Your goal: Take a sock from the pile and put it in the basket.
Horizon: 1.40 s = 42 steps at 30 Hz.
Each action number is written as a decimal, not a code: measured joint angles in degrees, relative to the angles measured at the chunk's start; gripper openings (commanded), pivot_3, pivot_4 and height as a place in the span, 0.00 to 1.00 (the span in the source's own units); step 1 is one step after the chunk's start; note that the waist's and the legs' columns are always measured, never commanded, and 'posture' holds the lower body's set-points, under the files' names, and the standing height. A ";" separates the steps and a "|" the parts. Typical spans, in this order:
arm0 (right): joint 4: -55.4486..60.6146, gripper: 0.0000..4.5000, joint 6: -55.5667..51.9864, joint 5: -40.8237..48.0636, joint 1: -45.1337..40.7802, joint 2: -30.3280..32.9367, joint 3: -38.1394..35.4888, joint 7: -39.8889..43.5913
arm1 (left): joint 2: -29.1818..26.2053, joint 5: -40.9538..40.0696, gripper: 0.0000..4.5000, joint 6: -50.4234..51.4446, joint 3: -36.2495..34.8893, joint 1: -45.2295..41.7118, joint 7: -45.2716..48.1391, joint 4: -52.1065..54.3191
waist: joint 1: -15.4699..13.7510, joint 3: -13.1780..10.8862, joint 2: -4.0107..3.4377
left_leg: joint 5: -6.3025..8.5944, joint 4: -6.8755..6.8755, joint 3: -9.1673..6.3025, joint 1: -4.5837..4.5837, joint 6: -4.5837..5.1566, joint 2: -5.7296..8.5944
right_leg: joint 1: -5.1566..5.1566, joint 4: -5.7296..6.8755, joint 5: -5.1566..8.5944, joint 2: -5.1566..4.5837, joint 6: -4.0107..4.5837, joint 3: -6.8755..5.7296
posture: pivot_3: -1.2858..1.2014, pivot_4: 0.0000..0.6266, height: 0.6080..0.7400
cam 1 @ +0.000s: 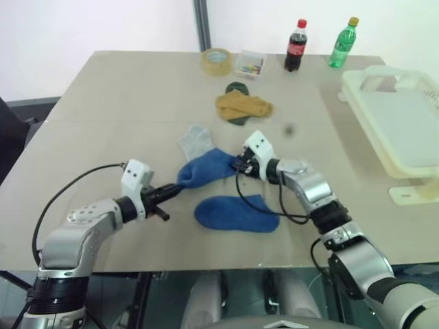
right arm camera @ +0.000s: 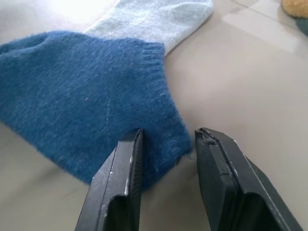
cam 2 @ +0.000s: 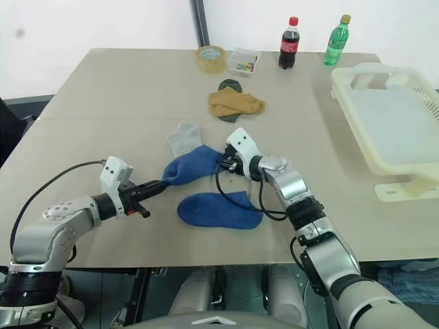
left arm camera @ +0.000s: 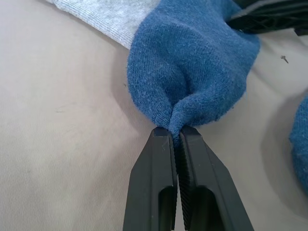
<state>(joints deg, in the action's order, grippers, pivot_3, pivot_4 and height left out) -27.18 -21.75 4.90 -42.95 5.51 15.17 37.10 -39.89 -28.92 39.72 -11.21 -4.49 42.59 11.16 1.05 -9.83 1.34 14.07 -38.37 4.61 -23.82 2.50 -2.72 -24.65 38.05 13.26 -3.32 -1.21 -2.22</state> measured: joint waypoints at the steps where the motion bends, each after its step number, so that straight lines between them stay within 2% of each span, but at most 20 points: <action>1: -0.28 0.01 0.47 0.01 -0.07 -0.17 0.00 0.13 | 0.00 0.19 0.00 -0.59 0.07 0.14 0.19 0.00 | 0.00 0.00 0.00 | 0.00 0.00 0.00 0.00 0.00 0.00 | 0.00 0.00 0.00 0.00 0.00 0.00 | 0.52 0.24 1.00; 7: 4.87 0.01 -1.34 0.87 1.06 2.12 -0.36 2.06 | 0.01 0.66 0.00 -4.97 0.15 1.67 2.48 0.11 | -0.12 -0.02 -0.02 | 0.00 0.01 -0.01 -0.07 -0.01 0.00 | -0.03 -0.03 0.00 -0.28 0.01 -0.05 | 0.52 0.24 1.00; 10: 17.51 0.01 -8.06 3.98 4.33 5.57 -1.81 3.71 | -0.20 -3.41 0.00 -5.18 -2.31 3.27 5.15 5.06 | -0.18 -0.02 -0.01 | -0.10 0.03 -0.04 -0.17 -0.18 0.01 | -0.09 -0.08 0.00 -0.41 0.00 -0.06 | 0.52 0.24 1.00; 14: 34.77 0.01 -17.88 8.63 9.15 10.42 -3.97 4.16 | -4.33 -5.73 0.00 -5.05 -4.71 5.01 8.49 9.79 | -0.21 -0.03 -0.03 | -0.02 0.10 -0.09 -0.16 -0.05 0.03 | -0.08 -0.09 0.01 -0.44 0.02 -0.09 | 0.52 0.24 1.00; 17: 46.88 0.01 -24.98 11.41 15.83 14.67 -4.75 3.34 | -7.08 -5.69 0.00 -5.38 -3.65 5.59 11.73 10.21 | -0.41 -0.03 -0.03 | 0.02 0.11 -0.12 -0.15 0.01 0.05 | -0.07 -0.10 0.03 -0.38 0.03 -0.26 | 0.52 0.24 1.00; 23: 61.77 0.01 -34.89 13.12 27.14 22.16 -5.78 -1.01 | -9.30 -1.64 0.00 -9.36 2.41 4.48 17.04 8.06 | -0.40 -0.04 -0.03 | 0.02 0.06 -0.02 -0.12 0.03 0.08 | -0.08 -0.12 0.15 -0.26 0.17 -0.17 | 0.52 0.24 1.00; 25: 65.40 0.01 -36.96 13.70 29.60 23.68 -6.69 -2.10 | -9.41 -0.34 0.00 -10.83 4.38 2.45 18.53 5.87 | -0.45 -0.03 -0.02 | 0.02 0.05 -0.03 -0.10 0.03 0.06 | -0.07 -0.11 0.16 -0.20 0.17 -0.18 | 0.52 0.24 1.00; 33: 72.47 0.01 -43.19 15.81 33.38 22.98 -7.53 -8.36 | -10.77 5.26 0.00 -17.28 10.83 -4.56 24.86 -1.97 | -0.36 -0.03 -0.01 | 0.03 0.05 0.00 -0.12 0.04 0.03 | -0.09 -0.15 0.10 -0.03 0.06 -0.09 | 0.52 0.24 1.00; 42: 76.96 0.01 -47.07 18.49 37.77 23.18 -9.04 -11.28 | -12.41 6.25 0.00 -17.93 13.41 -5.60 30.83 -2.76 | -0.44 -0.04 0.01 | 0.03 0.05 -0.04 -0.15 0.05 0.02 | -0.08 -0.16 0.20 -0.01 -0.12 -0.10 | 0.52 0.24 1.00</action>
<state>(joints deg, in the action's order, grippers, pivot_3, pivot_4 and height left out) 49.79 -68.82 23.40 -5.18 28.69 6.14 25.82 -52.30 -22.67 21.79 2.21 -10.09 73.42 8.40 0.62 -9.87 1.35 14.10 -38.32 4.56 -23.97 2.55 -2.70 -24.73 37.89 13.46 -3.34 -1.33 -2.32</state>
